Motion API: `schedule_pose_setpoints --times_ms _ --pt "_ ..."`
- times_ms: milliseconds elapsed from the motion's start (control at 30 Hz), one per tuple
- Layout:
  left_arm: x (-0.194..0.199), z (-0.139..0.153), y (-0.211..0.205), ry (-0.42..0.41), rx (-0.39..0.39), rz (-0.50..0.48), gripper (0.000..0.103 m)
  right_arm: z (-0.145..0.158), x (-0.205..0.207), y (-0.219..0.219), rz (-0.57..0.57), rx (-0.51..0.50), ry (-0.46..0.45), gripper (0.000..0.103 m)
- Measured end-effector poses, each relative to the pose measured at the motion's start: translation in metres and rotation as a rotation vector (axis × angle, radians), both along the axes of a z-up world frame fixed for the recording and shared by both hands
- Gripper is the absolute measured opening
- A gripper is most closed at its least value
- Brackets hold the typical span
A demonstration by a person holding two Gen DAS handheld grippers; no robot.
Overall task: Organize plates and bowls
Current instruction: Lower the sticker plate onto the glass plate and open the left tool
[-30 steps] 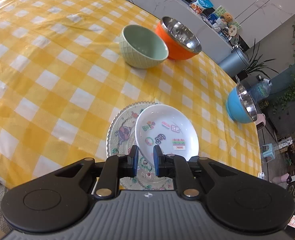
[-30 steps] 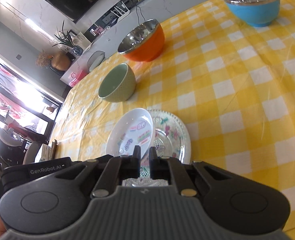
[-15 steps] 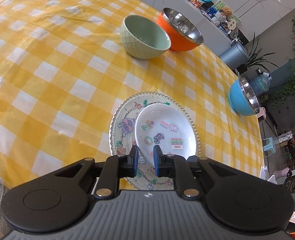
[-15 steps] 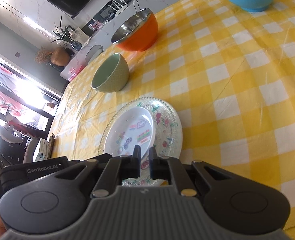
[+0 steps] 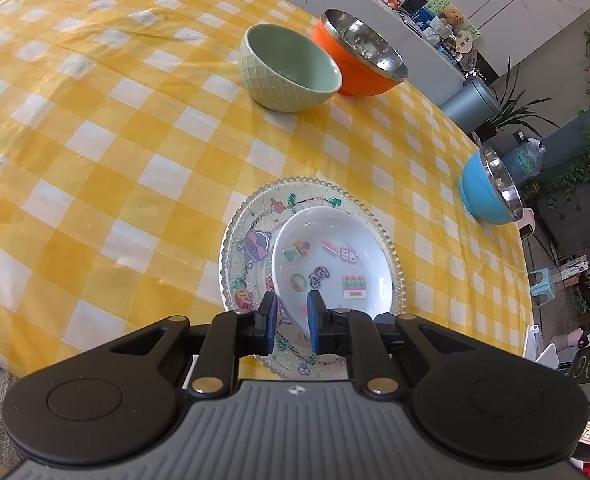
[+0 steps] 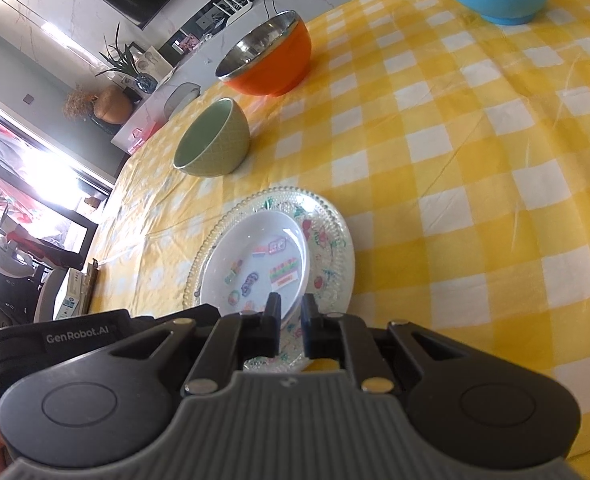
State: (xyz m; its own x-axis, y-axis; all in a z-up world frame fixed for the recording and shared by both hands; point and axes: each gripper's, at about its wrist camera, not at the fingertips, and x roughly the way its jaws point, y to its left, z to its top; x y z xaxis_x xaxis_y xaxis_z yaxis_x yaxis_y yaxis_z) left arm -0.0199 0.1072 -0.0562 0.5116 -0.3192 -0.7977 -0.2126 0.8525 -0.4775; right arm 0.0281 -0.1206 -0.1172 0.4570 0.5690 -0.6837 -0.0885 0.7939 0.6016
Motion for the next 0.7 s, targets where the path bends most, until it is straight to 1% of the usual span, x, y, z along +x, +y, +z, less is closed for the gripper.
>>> schedule_pose_setpoints --times_ms 33,100,167,200,233,400,467,567,633,700 --pt "0.000 0.000 0.000 -0.001 0.004 0.003 0.018 0.001 0.000 0.000 0.001 -0.003 -0.004 0.010" --pt "-0.001 0.001 0.001 -0.003 0.008 0.013 0.032 0.001 0.000 0.000 0.006 -0.003 -0.010 0.011" --pt "-0.001 0.002 0.002 -0.010 0.009 0.019 0.036 0.003 0.000 -0.001 0.007 -0.004 -0.014 0.017" --pt "-0.001 0.003 0.002 -0.010 0.012 0.020 0.038 0.004 -0.001 -0.001 0.008 -0.004 -0.021 0.023" --pt "-0.001 0.004 0.002 -0.011 0.016 0.020 0.039 0.004 -0.001 -0.001 0.010 -0.003 -0.027 0.026" --pt "-0.001 0.010 0.002 -0.017 0.036 0.015 0.047 0.012 -0.003 -0.003 0.012 -0.022 -0.056 0.028" --pt "-0.001 0.014 0.001 -0.025 0.056 0.015 0.047 0.016 -0.003 -0.005 0.007 -0.031 -0.071 0.032" --pt "0.001 0.027 -0.002 -0.069 0.096 0.007 0.048 0.024 -0.003 -0.010 -0.005 -0.059 -0.096 0.032" --pt "0.004 0.038 -0.006 -0.107 0.085 -0.004 0.048 0.029 -0.001 -0.016 -0.015 -0.077 -0.108 0.033" --pt "0.008 0.049 -0.012 -0.143 0.061 -0.022 0.048 0.037 0.003 -0.022 -0.029 -0.107 -0.123 0.036"
